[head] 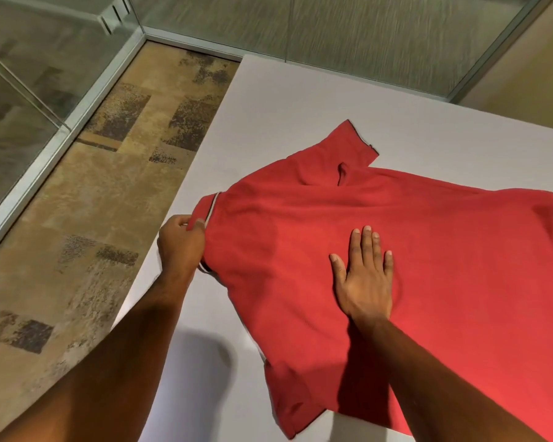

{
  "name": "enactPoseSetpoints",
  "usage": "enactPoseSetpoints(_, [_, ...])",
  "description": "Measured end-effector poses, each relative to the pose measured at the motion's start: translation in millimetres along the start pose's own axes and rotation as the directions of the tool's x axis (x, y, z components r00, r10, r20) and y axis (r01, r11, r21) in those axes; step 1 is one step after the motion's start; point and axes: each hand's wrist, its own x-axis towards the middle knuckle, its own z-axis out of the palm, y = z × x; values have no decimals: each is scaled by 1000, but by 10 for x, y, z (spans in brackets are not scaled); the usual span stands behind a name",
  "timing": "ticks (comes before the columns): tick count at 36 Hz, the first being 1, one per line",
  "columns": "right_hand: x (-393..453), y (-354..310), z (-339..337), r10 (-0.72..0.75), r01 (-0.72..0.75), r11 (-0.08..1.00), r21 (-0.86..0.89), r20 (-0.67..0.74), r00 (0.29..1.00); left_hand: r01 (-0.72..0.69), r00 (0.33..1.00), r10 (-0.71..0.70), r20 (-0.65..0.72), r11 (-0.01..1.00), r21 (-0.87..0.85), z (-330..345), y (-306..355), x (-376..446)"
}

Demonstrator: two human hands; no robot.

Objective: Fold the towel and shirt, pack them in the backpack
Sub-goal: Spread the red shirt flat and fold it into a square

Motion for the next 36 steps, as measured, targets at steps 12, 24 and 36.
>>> enactPoseSetpoints(12, [9,-4,-5,-2,2,1000,1,15,1000,-86,991,92,-94,994,65,-123,-112,-290])
enactPoseSetpoints(24, [-34,18,-124,-46,29,987,156,111,993,-144,983,120,137,973,182,-195,-943,-1768])
enactPoseSetpoints(36, [-1374,-92,-158,-451,425,875,234,70,890,-255,858,11,514,877,407,-195,-833,-2359])
